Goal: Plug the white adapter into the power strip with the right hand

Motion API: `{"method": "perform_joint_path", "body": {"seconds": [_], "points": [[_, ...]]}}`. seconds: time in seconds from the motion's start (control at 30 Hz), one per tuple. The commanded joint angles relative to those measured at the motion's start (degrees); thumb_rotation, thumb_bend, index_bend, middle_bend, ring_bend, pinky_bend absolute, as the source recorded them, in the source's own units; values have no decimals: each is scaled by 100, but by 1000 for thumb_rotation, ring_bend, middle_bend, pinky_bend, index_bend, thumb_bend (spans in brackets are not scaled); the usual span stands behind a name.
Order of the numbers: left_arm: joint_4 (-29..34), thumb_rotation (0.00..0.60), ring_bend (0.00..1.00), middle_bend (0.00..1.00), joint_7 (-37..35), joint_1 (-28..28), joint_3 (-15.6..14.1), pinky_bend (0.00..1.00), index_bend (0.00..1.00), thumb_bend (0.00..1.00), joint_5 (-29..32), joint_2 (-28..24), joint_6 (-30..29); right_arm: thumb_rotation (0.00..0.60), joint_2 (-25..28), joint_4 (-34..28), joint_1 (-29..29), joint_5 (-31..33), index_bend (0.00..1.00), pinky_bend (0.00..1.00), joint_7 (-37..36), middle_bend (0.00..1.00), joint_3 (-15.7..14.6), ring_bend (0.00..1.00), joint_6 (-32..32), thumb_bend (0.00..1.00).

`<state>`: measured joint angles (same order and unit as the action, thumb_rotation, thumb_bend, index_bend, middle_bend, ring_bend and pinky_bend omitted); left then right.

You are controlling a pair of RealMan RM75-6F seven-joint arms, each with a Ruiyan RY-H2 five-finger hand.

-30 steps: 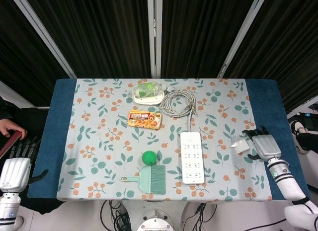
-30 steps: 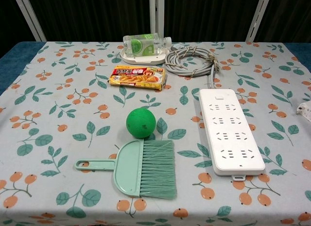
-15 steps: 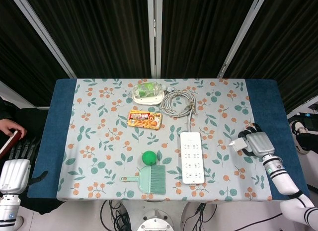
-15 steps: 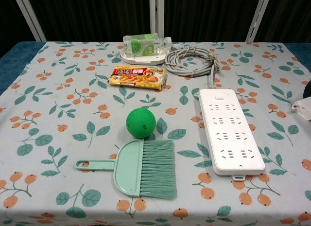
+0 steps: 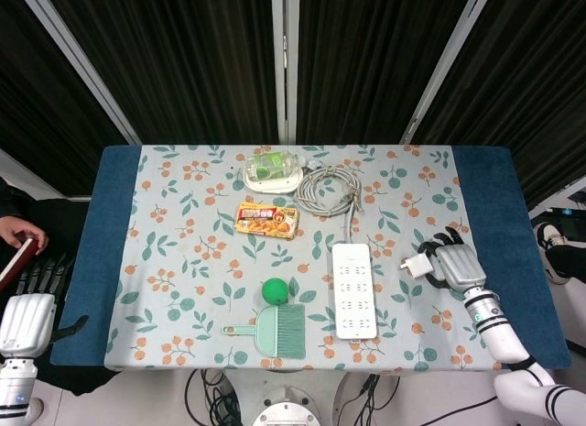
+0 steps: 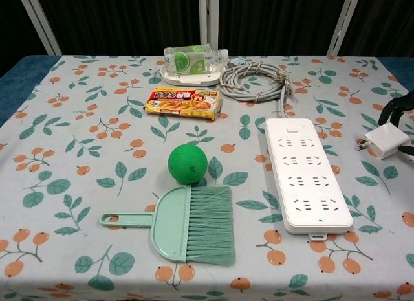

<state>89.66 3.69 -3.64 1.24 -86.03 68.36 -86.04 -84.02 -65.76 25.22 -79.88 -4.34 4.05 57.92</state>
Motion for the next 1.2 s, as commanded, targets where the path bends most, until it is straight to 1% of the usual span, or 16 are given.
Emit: {"method": "perform_joint_path", "body": {"seconds": [0.03, 0.2, 0.33, 0.43, 0.5, 0.53, 0.57, 0.6, 0.67, 0.7, 0.73, 0.8, 0.87, 0.93, 1.0, 1.2], "points": [[-65, 600, 0, 0, -73, 19, -6, 0, 0, 133, 2, 21, -14, 600, -76, -565, -26, 513, 474, 0, 676, 401, 212, 163, -23, 261], [-209, 600, 0, 0, -208, 37, -8, 0, 0, 133, 16, 71, -13, 600, -86, -872, -155, 971, 458, 0, 1178, 398, 285, 164, 77, 261], [-309, 600, 0, 0, -300, 14, -7, 0, 0, 133, 7, 123, 30, 600, -194, -947, -257, 1231, 429, 0, 1233, 389, 298, 164, 99, 260], [-355, 600, 0, 0, -339, -2, -8, 0, 0, 133, -28, 145, 33, 600, -197, -1004, -322, 1243, 328, 0, 1195, 337, 261, 154, 142, 250], [-376, 600, 0, 0, -358, 5, -5, 0, 0, 133, -34, 147, 12, 600, -120, -1098, -372, 1190, 231, 0, 1151, 277, 212, 122, 176, 242], [-383, 600, 0, 0, -366, 9, -2, 0, 0, 133, -32, 148, 5, 600, -77, -1138, -387, 1150, 155, 0, 1149, 229, 186, 85, 194, 235], [-390, 600, 0, 0, -374, 12, -1, 0, 0, 133, -29, 150, 2, 600, -34, -1172, -406, 1094, 112, 0, 1165, 201, 158, 59, 237, 230], [-400, 600, 0, 0, -381, 16, -3, 0, 0, 133, -31, 155, -1, 600, 10, -1206, -432, 990, 80, 0, 1189, 179, 121, 40, 330, 220], [-414, 600, 0, 0, -397, 20, -10, 0, 0, 133, -44, 168, -10, 600, 56, -1211, -470, 765, 59, 0, 1213, 164, 47, 30, 500, 183], [-423, 600, 0, 0, -405, 24, -15, 0, 0, 133, -51, 178, -14, 600, 69, -1187, -493, 614, 66, 0, 1223, 169, -1, 30, 613, 169], [-427, 600, 0, 0, -408, 27, -18, 0, 0, 133, -57, 185, -20, 600, 64, -1142, -504, 484, 93, 0, 1227, 185, -36, 30, 706, 154], [-438, 600, 0, 0, -420, 37, -23, 0, 0, 133, -64, 199, -35, 600, 6, -939, -511, 200, 207, 0, 1255, 224, -120, 31, 881, 147], [-445, 600, 0, 0, -424, 46, -28, 0, 0, 133, -75, 208, -52, 600, -71, -756, -501, 49, 340, 0, 1258, 255, -176, 39, 932, 148], [-446, 600, 0, 0, -427, 60, -36, 0, 0, 133, -85, 212, -71, 600, -150, -597, -486, -29, 397, 0, 1276, 269, -217, 43, 921, 148], [-440, 600, 0, 0, -430, 79, -42, 0, 0, 133, -83, 210, -91, 600, -226, -457, -474, -68, 416, 0, 1287, 275, -226, 43, 914, 147], [-423, 600, 0, 0, -427, 114, -49, 0, 0, 133, -73, 204, -119, 600, -365, -189, -443, -113, 425, 0, 1209, 287, -209, 43, 874, 146]]}}
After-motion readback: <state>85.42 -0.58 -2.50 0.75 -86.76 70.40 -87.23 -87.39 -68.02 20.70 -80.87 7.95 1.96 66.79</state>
